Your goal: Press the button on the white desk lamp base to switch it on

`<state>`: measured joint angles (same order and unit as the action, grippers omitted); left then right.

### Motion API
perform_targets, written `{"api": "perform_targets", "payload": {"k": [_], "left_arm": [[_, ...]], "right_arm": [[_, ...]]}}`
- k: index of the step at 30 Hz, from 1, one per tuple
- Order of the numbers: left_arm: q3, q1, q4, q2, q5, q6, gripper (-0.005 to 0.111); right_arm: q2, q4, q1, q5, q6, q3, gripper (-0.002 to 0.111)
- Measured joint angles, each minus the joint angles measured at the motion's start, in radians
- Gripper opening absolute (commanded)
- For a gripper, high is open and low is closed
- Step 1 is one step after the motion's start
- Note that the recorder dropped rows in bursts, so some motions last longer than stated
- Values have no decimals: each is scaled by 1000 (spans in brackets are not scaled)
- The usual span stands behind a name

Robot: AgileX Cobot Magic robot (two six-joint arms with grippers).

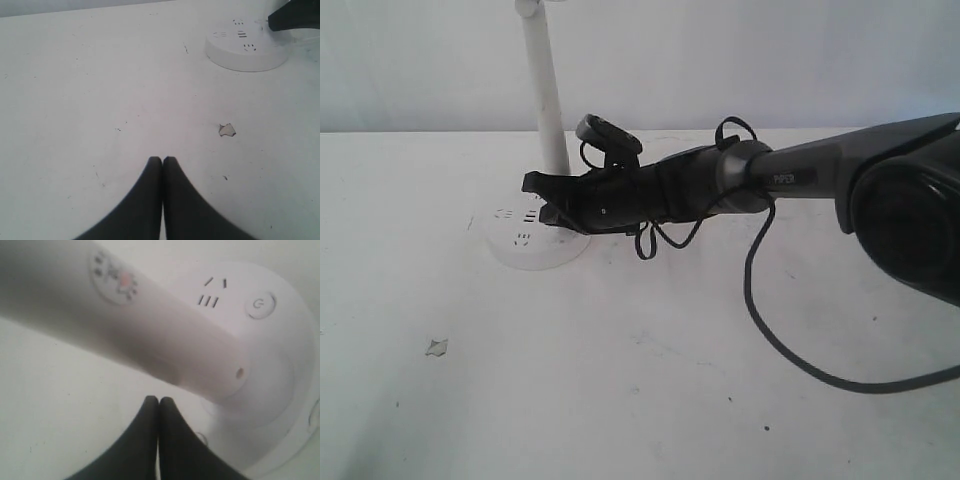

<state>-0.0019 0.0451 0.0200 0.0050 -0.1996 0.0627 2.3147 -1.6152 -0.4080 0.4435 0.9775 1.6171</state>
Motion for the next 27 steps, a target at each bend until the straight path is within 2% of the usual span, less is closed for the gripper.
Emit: {"api": "perform_targets", "payload": {"k": [19, 24, 27], "left_arm": [[0, 0, 0, 0, 0, 0, 0], [0, 0, 0, 0, 0, 0, 0], [0, 0, 0, 0, 0, 0, 0]], "right_arm": [[32, 32, 0, 30, 0, 5, 0], [-63, 62, 0, 61, 24, 6, 0], [-172, 170, 9, 67, 12, 12, 0]]}}
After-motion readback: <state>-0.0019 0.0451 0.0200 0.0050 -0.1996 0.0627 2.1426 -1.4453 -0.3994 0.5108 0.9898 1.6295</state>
